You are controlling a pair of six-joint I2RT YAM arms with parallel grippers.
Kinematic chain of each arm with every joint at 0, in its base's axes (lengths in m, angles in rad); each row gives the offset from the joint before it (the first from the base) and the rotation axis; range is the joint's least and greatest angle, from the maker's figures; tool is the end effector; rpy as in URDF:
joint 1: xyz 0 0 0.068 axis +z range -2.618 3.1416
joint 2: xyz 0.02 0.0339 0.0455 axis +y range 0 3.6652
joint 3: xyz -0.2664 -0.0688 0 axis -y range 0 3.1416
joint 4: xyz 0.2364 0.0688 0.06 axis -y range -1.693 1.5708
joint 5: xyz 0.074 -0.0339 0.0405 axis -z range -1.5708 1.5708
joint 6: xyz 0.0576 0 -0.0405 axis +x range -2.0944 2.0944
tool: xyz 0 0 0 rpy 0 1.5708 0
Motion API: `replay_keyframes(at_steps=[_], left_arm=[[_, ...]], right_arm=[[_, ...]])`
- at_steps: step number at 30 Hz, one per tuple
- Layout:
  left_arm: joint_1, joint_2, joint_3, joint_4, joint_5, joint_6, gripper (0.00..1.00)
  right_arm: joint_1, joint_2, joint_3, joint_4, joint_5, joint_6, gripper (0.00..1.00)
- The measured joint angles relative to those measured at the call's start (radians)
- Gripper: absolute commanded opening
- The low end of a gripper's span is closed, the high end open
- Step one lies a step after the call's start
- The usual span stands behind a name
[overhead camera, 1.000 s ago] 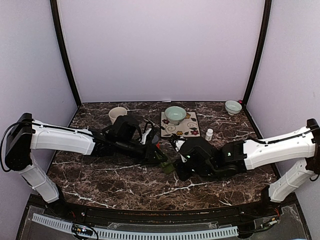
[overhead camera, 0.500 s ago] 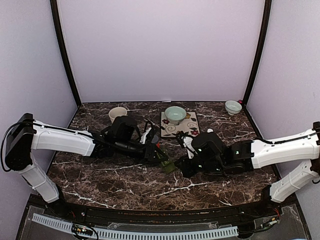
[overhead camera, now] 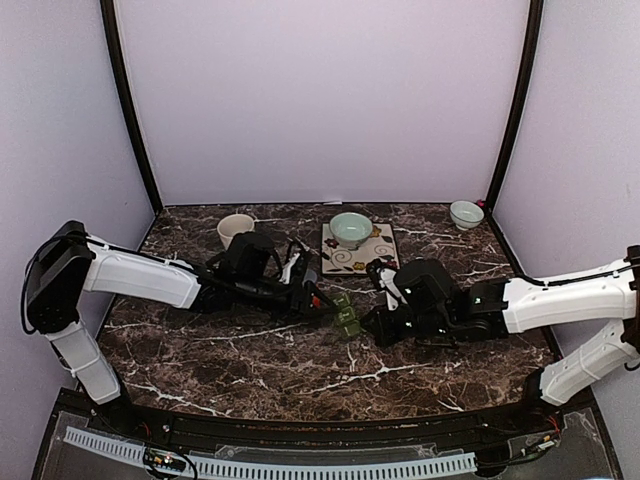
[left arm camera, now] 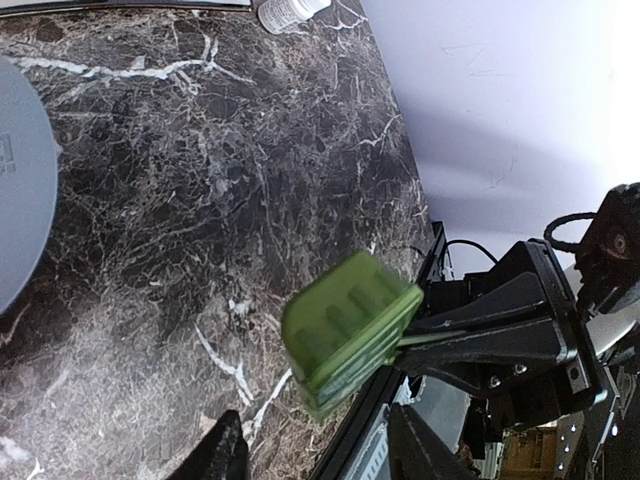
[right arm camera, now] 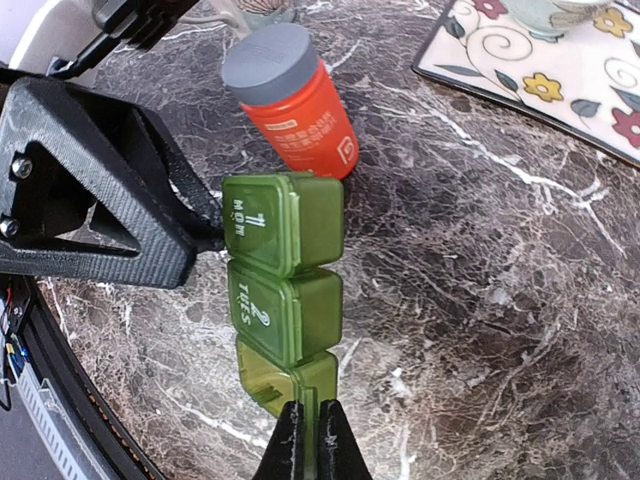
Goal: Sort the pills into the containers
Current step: Pass from the left arm to the right, then place the pill container at the center of the board.
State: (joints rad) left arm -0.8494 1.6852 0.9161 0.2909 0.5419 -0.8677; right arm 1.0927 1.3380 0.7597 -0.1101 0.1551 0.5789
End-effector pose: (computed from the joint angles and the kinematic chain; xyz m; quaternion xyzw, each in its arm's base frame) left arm 0.2231 -0.2986 0.2001 0.1315 0.8245 -0.5283 0.1540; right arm 0.1415 0.2537 0.2106 -0.1971 0.8803 0.2689 0.3375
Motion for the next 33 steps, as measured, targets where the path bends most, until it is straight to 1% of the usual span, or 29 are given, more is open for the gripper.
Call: replay_keyframes(at_steps=[3,7,13,16,20,24,27,33], left_arm=[[0.005,0.015,0.001,0.000,-0.003,0.000,0.50],[0.010,0.018,0.008,-0.002,-0.014,0.013,0.49],[0.015,-0.001,0.027,-0.003,-0.059,0.051,0.46],[0.016,-0.052,0.020,-0.005,-0.097,0.078,0.45],[0.016,-0.166,-0.013,-0.011,-0.159,0.125,0.44],[0.016,-0.259,-0.045,-0.034,-0.216,0.166,0.44],[0.016,-0.288,-0.069,-0.042,-0.243,0.183,0.43],[0.016,-0.306,-0.121,-0.058,-0.279,0.209,0.43]], right_arm=[[-0.035,-0.005,-0.014,0.005,-0.029,0.000,0.00],[-0.097,-0.005,-0.014,0.004,-0.103,-0.013,0.00],[-0.189,0.061,0.035,-0.043,-0.280,-0.078,0.00],[-0.217,0.118,0.071,-0.071,-0.375,-0.119,0.00],[-0.235,0.211,0.124,-0.109,-0.497,-0.175,0.00],[-0.247,0.274,0.150,-0.127,-0.578,-0.203,0.00],[-0.259,0.325,0.171,-0.141,-0.629,-0.223,0.00],[-0.277,0.396,0.208,-0.178,-0.680,-0.256,0.00]])
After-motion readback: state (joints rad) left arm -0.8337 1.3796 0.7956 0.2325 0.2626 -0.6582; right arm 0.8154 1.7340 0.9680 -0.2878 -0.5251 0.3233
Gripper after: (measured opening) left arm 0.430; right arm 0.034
